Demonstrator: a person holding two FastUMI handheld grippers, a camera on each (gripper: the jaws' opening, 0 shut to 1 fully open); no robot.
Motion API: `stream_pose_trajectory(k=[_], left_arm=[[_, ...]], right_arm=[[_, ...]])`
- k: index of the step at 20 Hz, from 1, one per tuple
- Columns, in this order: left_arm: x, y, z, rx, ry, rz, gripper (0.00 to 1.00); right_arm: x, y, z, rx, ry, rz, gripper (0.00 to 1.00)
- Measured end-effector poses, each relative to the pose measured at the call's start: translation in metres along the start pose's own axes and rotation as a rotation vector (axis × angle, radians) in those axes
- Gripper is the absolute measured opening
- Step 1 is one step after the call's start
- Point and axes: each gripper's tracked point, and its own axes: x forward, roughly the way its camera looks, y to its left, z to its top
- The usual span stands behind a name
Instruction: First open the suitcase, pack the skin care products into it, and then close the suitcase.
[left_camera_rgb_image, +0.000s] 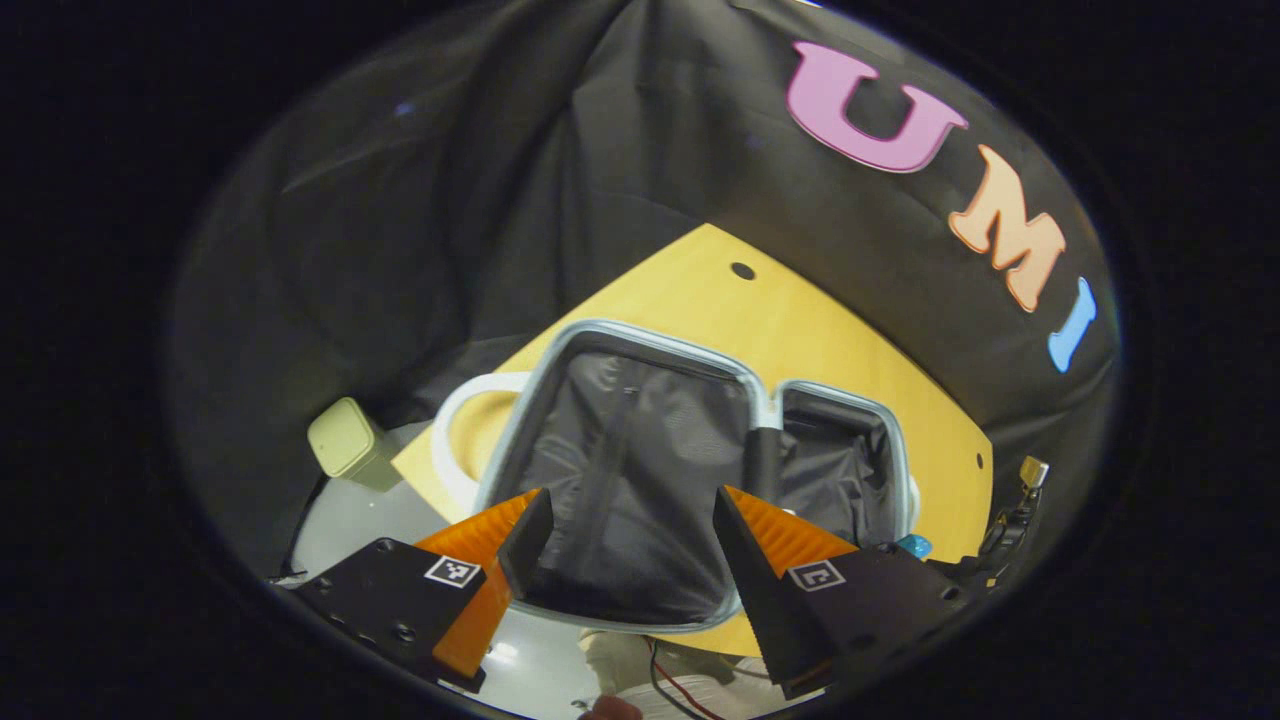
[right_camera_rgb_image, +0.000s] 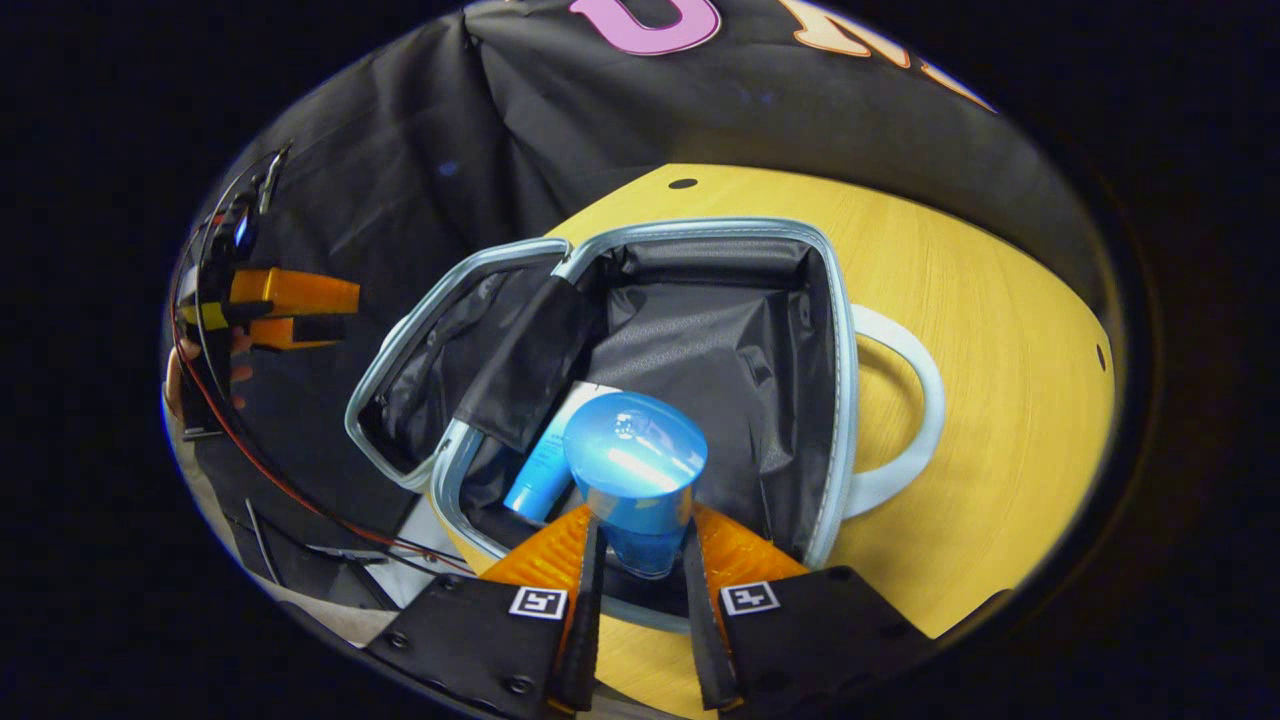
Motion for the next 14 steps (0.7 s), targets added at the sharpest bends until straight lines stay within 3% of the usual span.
stream_pose_trajectory(k=[1,3,7,11,12,14], left_arm=[[-0.001,0.016,0.003,-0.014,-0.007,0.022,0.95],[-0.003,0.042,0.008,-0.048,-0.017,0.058,0.95],[0.003,0.091,0.017,-0.085,-0.025,0.127,0.95],[0.011,0.119,0.021,-0.121,-0.024,0.159,0.92],[0.016,0.122,0.02,-0.132,-0.02,0.158,0.95],[0.03,0.132,0.017,-0.152,0.0,0.152,0.95]], right_arm=[[0.003,-0.001,0.002,0.008,-0.006,-0.002,0.38],[0.008,0.0,0.005,0.011,-0.011,-0.007,0.42],[0.0,0.006,0.016,0.025,-0.053,0.015,0.41],[-0.014,0.003,0.034,0.042,-0.135,-0.007,0.71],[-0.022,-0.002,0.041,0.055,-0.168,-0.025,0.87],[-0.034,-0.013,0.053,0.106,-0.221,-0.057,0.98]])
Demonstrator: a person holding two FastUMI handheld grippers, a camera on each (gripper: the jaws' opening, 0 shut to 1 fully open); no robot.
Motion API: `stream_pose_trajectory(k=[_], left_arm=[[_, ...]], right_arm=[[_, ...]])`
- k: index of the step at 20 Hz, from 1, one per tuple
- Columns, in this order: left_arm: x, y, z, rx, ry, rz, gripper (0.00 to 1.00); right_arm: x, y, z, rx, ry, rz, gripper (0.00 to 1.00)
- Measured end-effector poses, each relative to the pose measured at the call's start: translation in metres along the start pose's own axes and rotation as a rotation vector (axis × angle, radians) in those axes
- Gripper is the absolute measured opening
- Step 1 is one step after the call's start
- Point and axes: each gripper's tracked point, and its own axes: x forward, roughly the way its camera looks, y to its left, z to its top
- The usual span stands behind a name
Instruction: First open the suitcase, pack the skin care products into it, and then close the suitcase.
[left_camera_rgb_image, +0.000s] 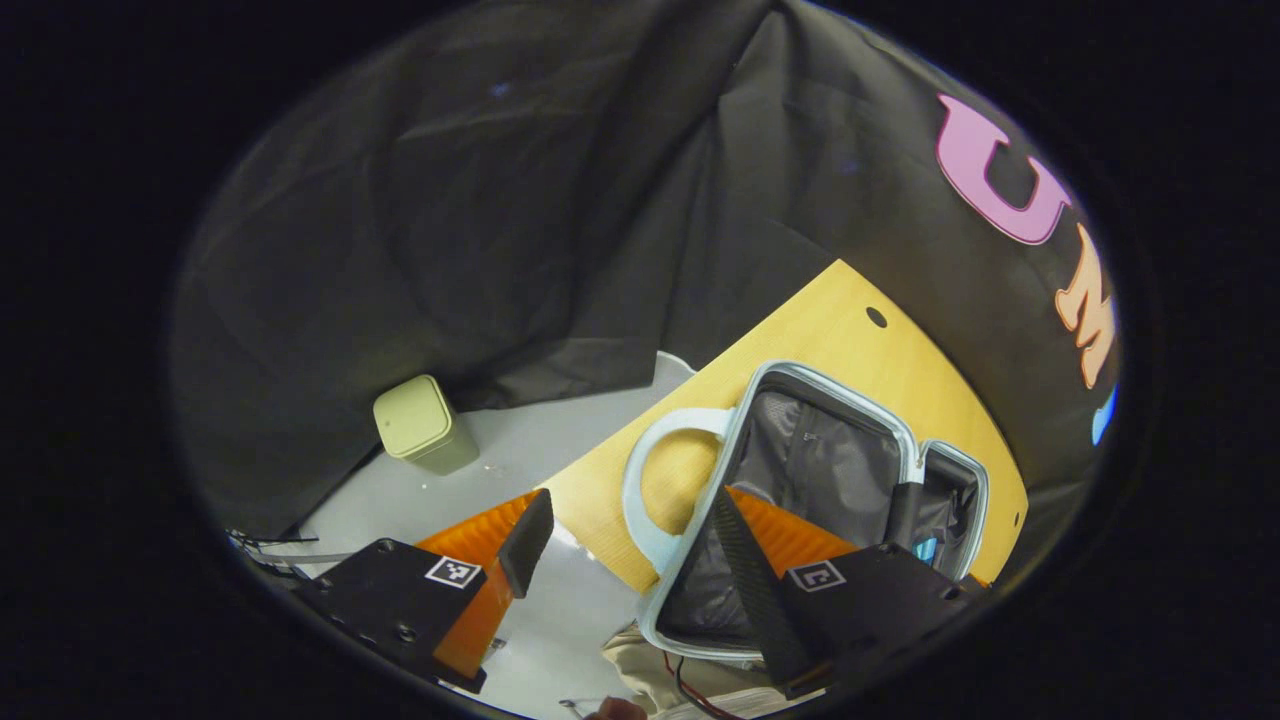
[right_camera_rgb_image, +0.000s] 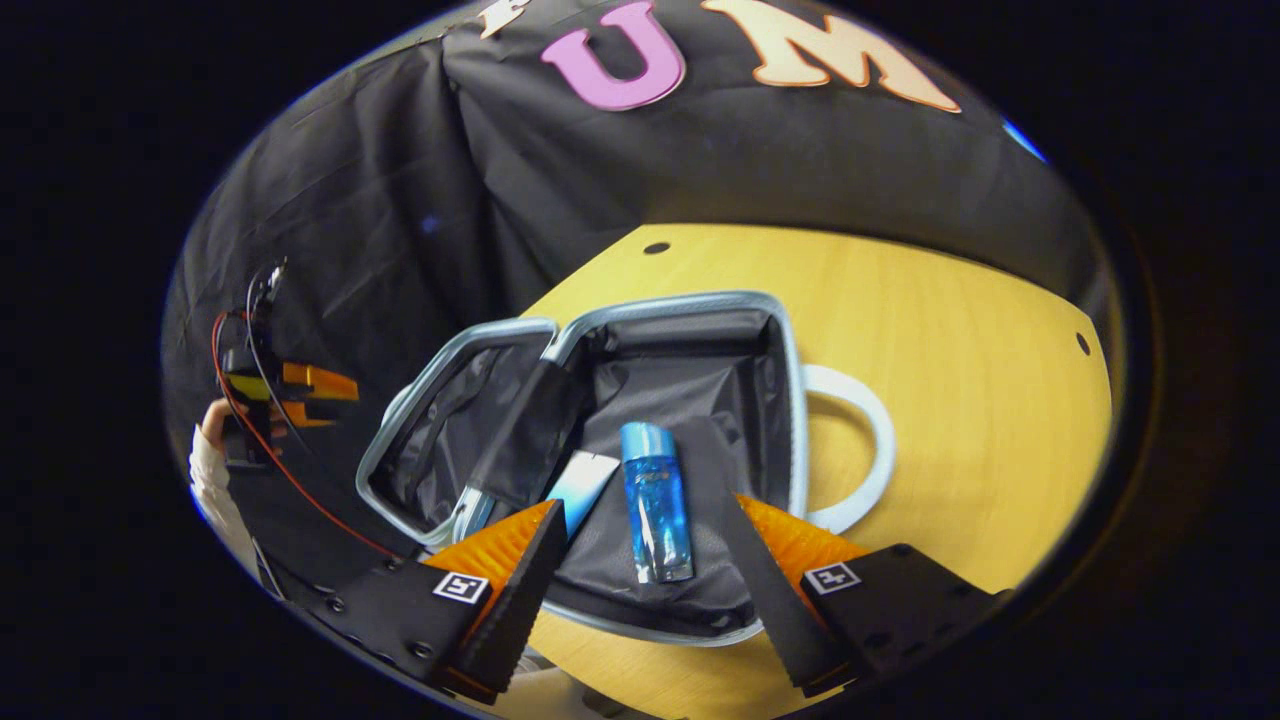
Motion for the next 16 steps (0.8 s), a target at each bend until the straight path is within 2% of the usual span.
stream_pose_trajectory(k=[3,7,9,11,12,14,16], left_arm=[[0.019,0.001,-0.007,-0.05,0.032,-0.025,0.95],[0.045,0.009,-0.016,-0.083,0.076,-0.03,0.94],[0.054,0.008,-0.018,-0.099,0.093,-0.051,0.88],[0.062,0.003,-0.02,-0.121,0.109,-0.088,0.73],[0.066,0.003,-0.019,-0.127,0.116,-0.097,0.72],[0.073,0.005,-0.023,-0.127,0.138,-0.097,0.43],[0.076,-0.001,-0.024,-0.136,0.153,-0.125,0.33]], right_arm=[[-0.023,-0.023,0.024,0.078,-0.076,-0.064,0.98],[-0.071,-0.067,0.07,0.151,-0.251,-0.188,0.98],[-0.1,-0.092,0.083,0.174,-0.317,-0.253,0.98],[-0.124,-0.118,0.085,0.181,-0.35,-0.331,0.98],[-0.135,-0.127,0.083,0.183,-0.362,-0.363,0.98],[-0.151,-0.14,0.08,0.19,-0.376,-0.406,0.98],[-0.161,-0.146,0.075,0.195,-0.38,-0.431,0.98]])
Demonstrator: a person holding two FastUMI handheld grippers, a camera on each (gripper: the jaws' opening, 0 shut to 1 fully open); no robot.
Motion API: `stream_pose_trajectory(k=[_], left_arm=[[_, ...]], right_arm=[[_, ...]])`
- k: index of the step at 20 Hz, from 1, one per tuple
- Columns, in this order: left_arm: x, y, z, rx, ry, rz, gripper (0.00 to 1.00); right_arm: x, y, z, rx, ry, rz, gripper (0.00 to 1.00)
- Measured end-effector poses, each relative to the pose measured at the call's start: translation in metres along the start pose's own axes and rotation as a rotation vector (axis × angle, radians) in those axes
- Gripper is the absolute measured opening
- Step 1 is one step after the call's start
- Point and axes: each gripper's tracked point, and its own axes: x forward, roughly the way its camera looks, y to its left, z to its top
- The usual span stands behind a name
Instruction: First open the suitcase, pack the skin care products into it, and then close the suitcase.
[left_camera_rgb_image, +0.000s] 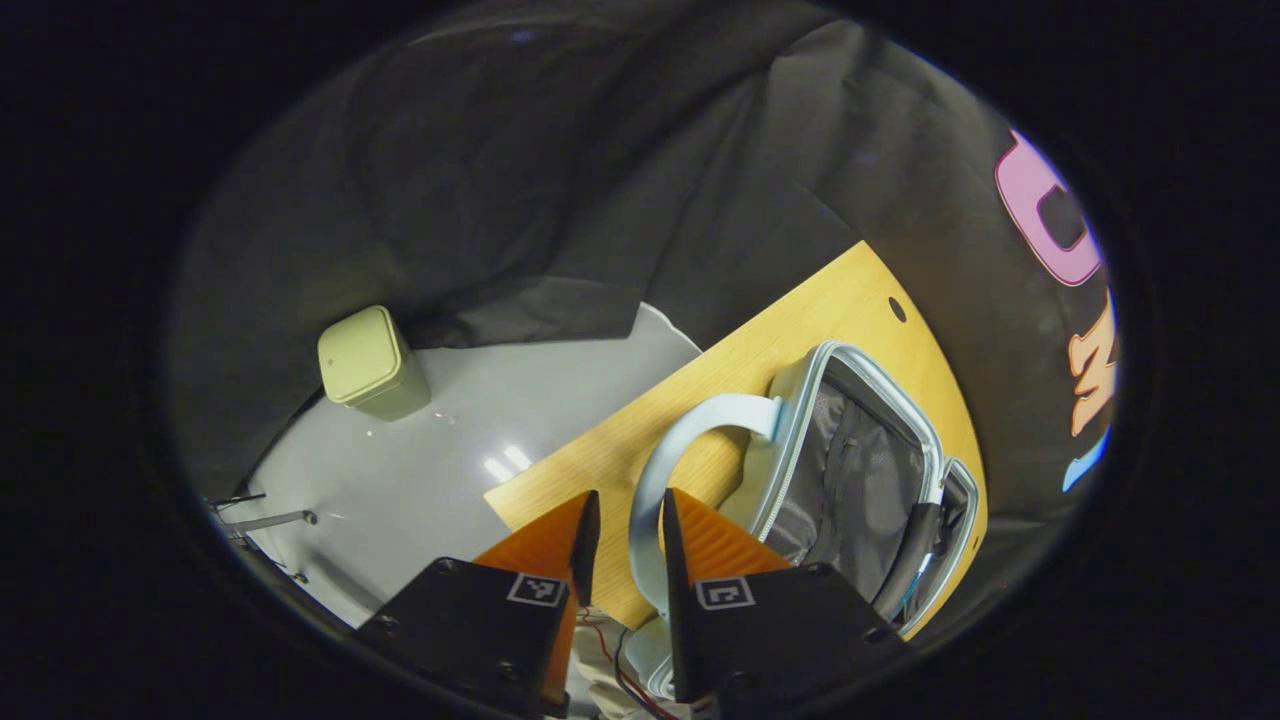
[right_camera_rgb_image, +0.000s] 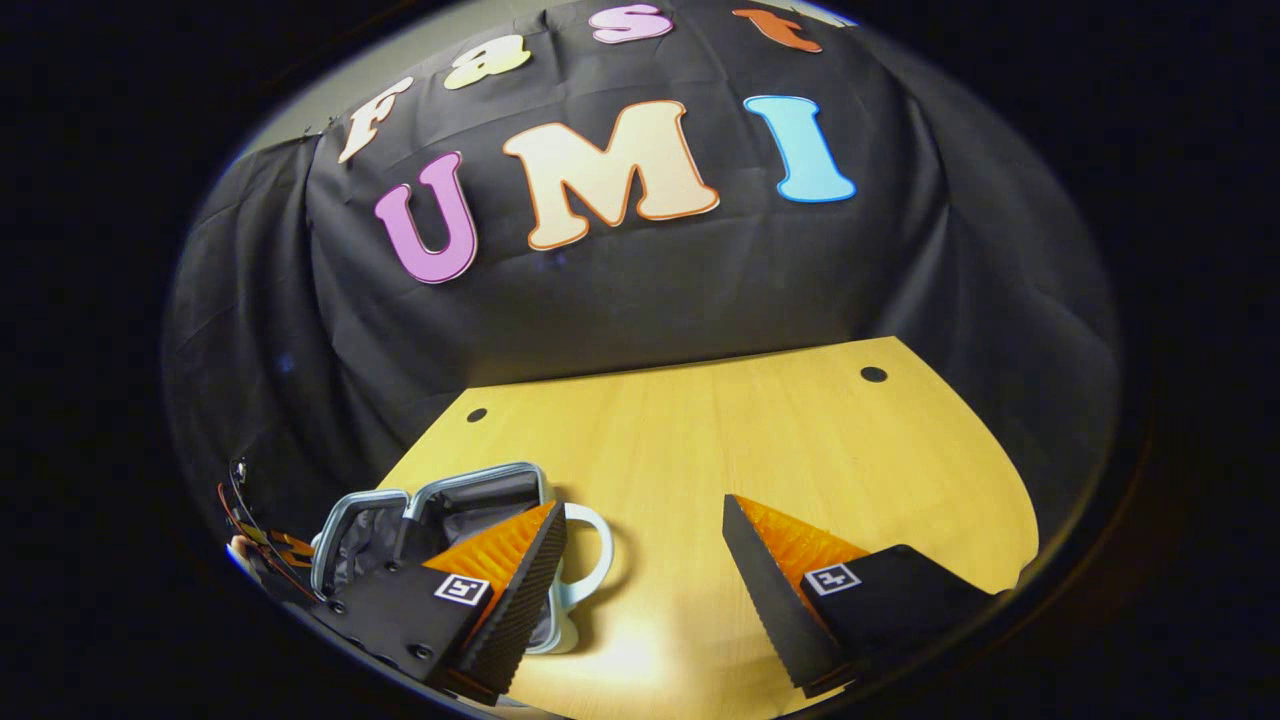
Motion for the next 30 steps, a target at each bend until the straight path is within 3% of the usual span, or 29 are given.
stream_pose_trajectory(k=[1,3,7,9,14,16,17,18,21,30], left_arm=[[0.002,-0.002,-0.001,-0.004,0.007,-0.015,0.29],[0.006,0.0,-0.002,-0.012,0.025,-0.012,0.12],[-0.001,-0.008,0.001,-0.008,0.015,-0.074,0.08],[-0.009,-0.014,0.002,-0.002,0.013,-0.105,0.08],[-0.044,-0.023,0.016,0.055,-0.033,-0.086,0.05],[-0.071,-0.069,0.023,0.03,-0.054,-0.257,0.01],[-0.086,-0.089,0.029,0.035,-0.074,-0.313,0.08],[-0.093,-0.094,0.038,0.057,-0.094,-0.3,0.0],[-0.092,-0.092,0.042,0.121,-0.101,-0.262,0.0],[-0.058,-0.039,0.024,0.08,-0.055,-0.129,0.01]], right_arm=[[-0.002,-0.003,-0.001,-0.002,0.001,-0.008,0.98],[-0.003,-0.003,-0.004,-0.001,0.005,-0.009,0.98],[-0.002,0.002,-0.009,-0.02,0.009,-0.003,0.94],[-0.001,0.004,-0.01,-0.031,0.013,-0.001,0.98],[0.003,0.009,-0.012,-0.015,0.012,0.02,0.98],[0.004,0.01,-0.013,-0.008,0.011,0.025,0.98],[0.005,0.01,-0.013,-0.005,0.01,0.032,0.98],[0.005,0.011,-0.015,0.002,0.014,0.039,0.94],[0.003,0.01,-0.019,0.013,0.019,0.053,0.98],[-0.006,-0.008,-0.02,-0.027,0.025,0.028,0.98]])
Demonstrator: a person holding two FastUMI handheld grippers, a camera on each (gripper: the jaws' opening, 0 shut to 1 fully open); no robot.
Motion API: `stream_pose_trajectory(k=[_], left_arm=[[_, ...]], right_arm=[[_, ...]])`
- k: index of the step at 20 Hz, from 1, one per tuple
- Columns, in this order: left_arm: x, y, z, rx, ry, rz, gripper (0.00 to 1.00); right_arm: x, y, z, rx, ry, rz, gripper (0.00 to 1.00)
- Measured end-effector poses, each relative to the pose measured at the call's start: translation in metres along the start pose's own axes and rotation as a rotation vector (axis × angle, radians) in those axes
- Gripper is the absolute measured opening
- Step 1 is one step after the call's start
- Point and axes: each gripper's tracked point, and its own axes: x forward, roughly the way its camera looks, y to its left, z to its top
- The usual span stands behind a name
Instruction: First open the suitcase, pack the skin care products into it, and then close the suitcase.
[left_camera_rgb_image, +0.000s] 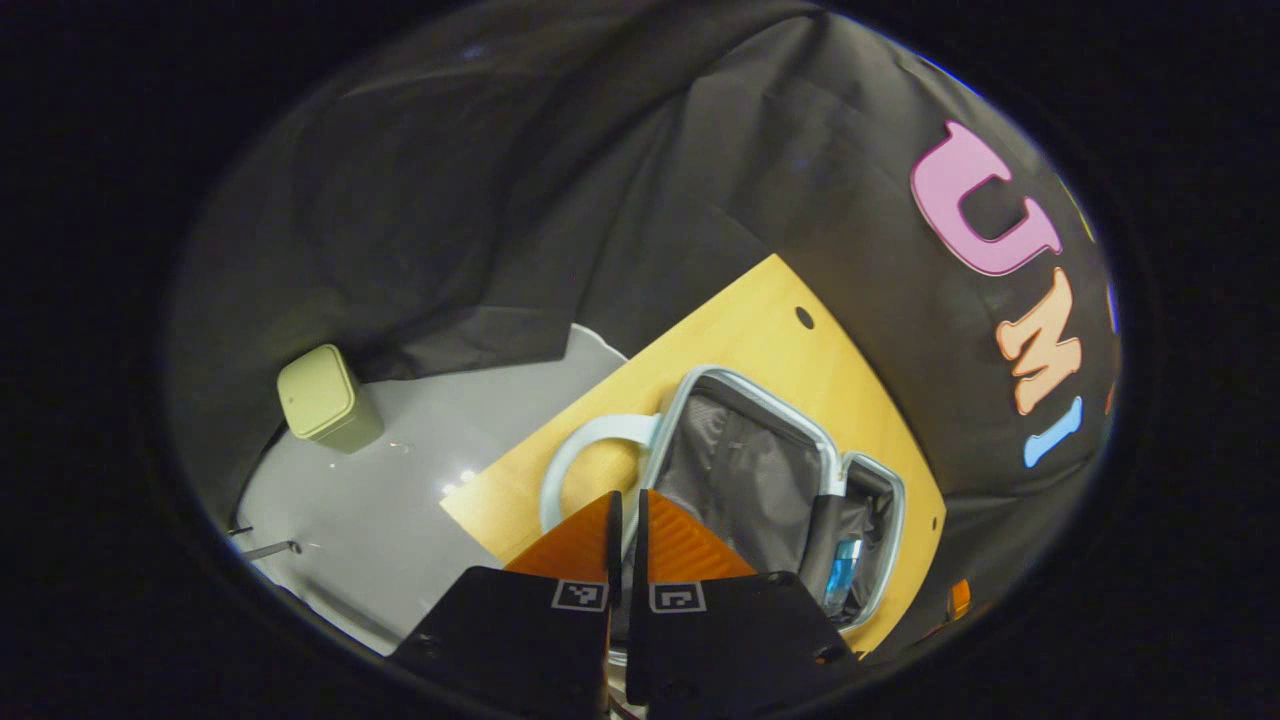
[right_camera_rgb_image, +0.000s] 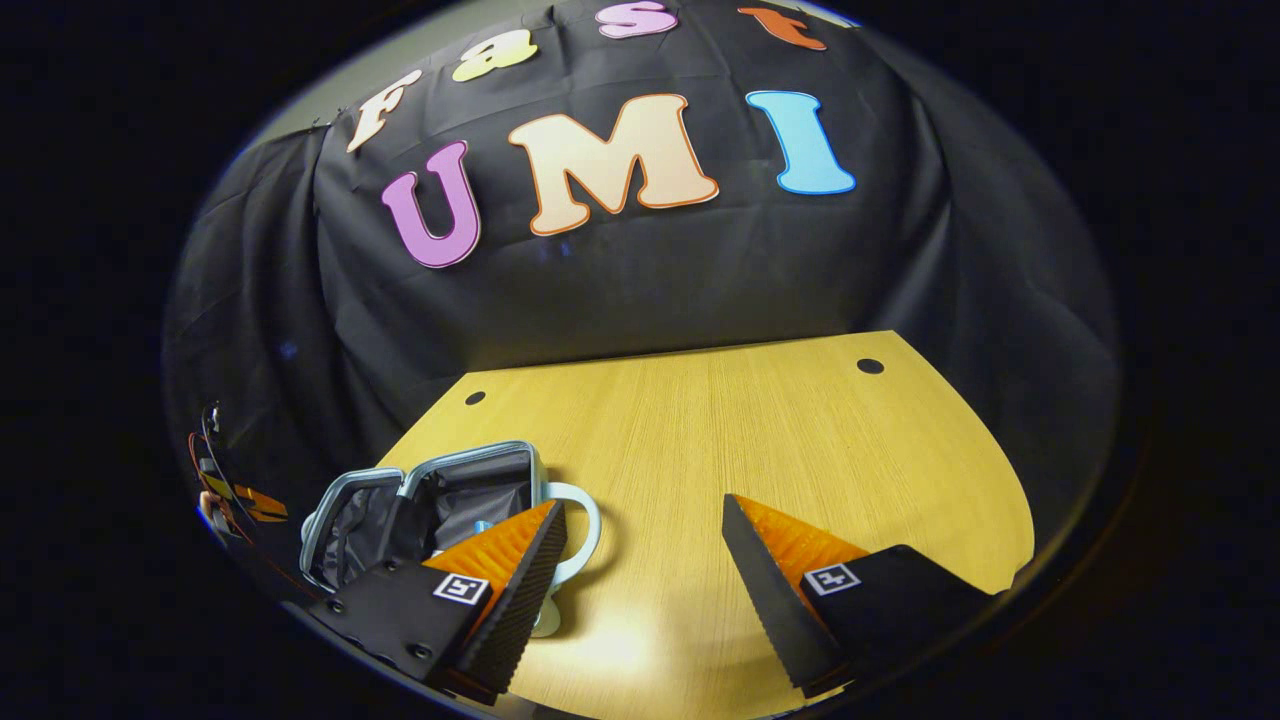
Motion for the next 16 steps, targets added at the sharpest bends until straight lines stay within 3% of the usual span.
stream_pose_trajectory(k=[1,3,4,5,6,8,13,14,16], left_arm=[[0.001,0.006,-0.001,-0.005,0.002,0.016,0.0],[0.006,0.012,-0.004,-0.026,0.014,0.015,0.01],[0.008,0.015,-0.006,-0.031,0.021,0.016,0.07],[0.012,0.02,-0.009,-0.032,0.029,0.023,0.04],[0.014,0.027,-0.011,-0.028,0.037,0.043,0.24],[0.021,0.039,-0.019,-0.008,0.053,0.088,0.31],[0.044,0.044,-0.034,-0.037,0.1,0.066,0.35],[0.047,0.044,-0.037,-0.049,0.112,0.058,0.35],[0.054,0.045,-0.04,-0.059,0.13,0.046,0.35]], right_arm=[[0.0,0.0,-0.002,-0.002,0.002,0.0,0.94],[0.0,0.002,-0.003,-0.007,0.005,0.001,0.98],[0.0,0.002,-0.003,-0.01,0.007,0.001,0.98],[0.0,0.003,-0.005,-0.013,0.009,0.001,0.94],[-0.001,0.003,-0.005,-0.016,0.01,0.0,0.94],[-0.001,0.003,-0.006,-0.019,0.012,-0.003,0.98],[-0.004,0.003,-0.01,-0.025,0.018,-0.019,0.98],[-0.005,0.003,-0.01,-0.028,0.018,-0.021,0.94],[-0.006,0.004,-0.011,-0.032,0.021,-0.024,0.98]])
